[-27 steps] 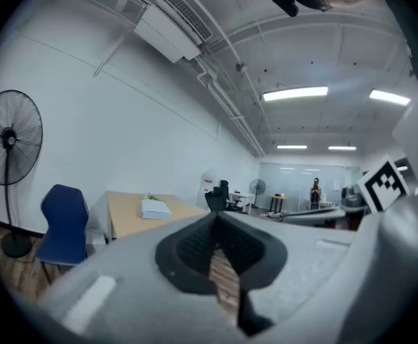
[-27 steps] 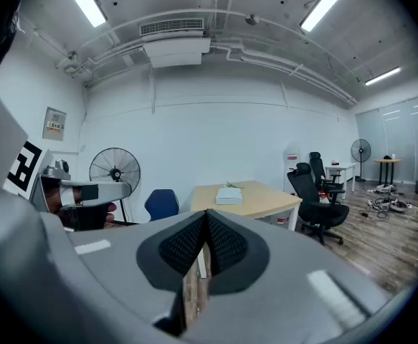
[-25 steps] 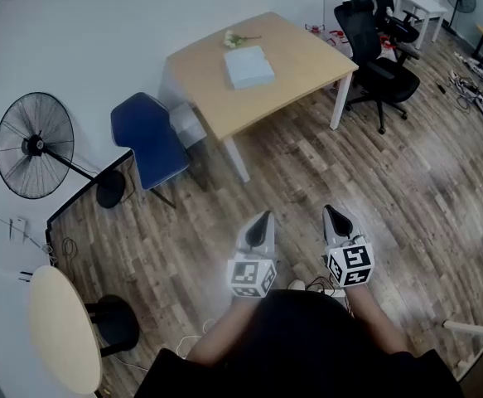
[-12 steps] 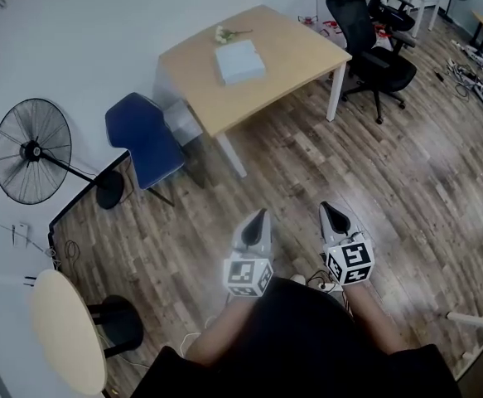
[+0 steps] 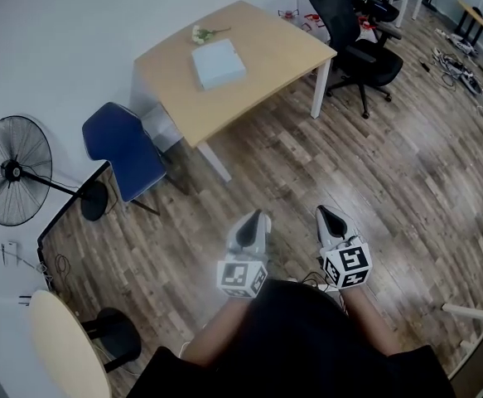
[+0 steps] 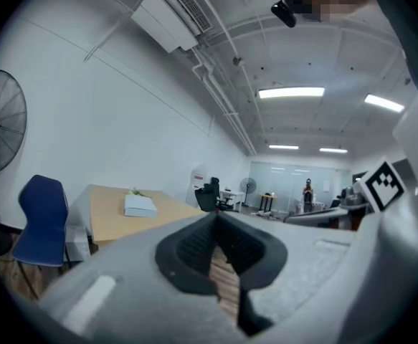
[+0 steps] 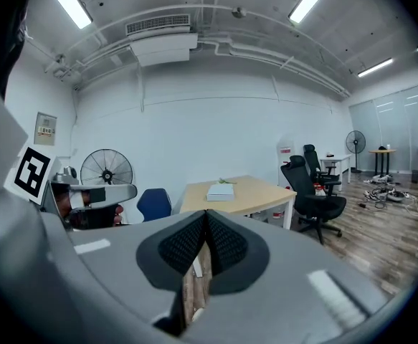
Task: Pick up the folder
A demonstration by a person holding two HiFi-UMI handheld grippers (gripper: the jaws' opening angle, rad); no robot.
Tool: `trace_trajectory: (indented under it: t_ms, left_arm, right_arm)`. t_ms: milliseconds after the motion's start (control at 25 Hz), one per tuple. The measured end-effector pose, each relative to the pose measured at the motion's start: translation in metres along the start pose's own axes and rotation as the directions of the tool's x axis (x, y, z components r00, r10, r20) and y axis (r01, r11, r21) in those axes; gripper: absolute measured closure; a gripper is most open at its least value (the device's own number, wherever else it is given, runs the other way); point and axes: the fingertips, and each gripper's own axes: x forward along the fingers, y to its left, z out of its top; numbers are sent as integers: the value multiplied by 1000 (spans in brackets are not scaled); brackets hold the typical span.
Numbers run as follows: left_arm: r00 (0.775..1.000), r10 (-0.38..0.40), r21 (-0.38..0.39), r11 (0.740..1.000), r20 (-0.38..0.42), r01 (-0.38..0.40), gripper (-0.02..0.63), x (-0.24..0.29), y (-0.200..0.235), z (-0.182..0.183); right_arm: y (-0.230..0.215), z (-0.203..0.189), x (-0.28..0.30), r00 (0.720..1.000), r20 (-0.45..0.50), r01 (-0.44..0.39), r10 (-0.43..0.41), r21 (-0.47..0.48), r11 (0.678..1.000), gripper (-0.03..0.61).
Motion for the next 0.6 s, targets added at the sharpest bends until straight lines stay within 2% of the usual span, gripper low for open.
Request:
trace_trajectory:
  t_ms: [200, 320, 600]
  left_arm:
    - [999, -11, -43, 999, -36, 9, 614, 68, 38, -1]
    - [998, -24, -42, 999, -62, 21, 614, 115, 67, 5]
    - [996, -55, -57, 997, -72, 51, 614, 218, 163, 46]
  right_arm:
    - [-33, 17, 65, 999, -24, 32, -32, 19, 999, 578]
    - [-49, 36, 116, 999, -30, 27, -26, 24, 999, 578]
    - [-85, 86, 248, 991, -75, 112, -111, 8, 994, 578]
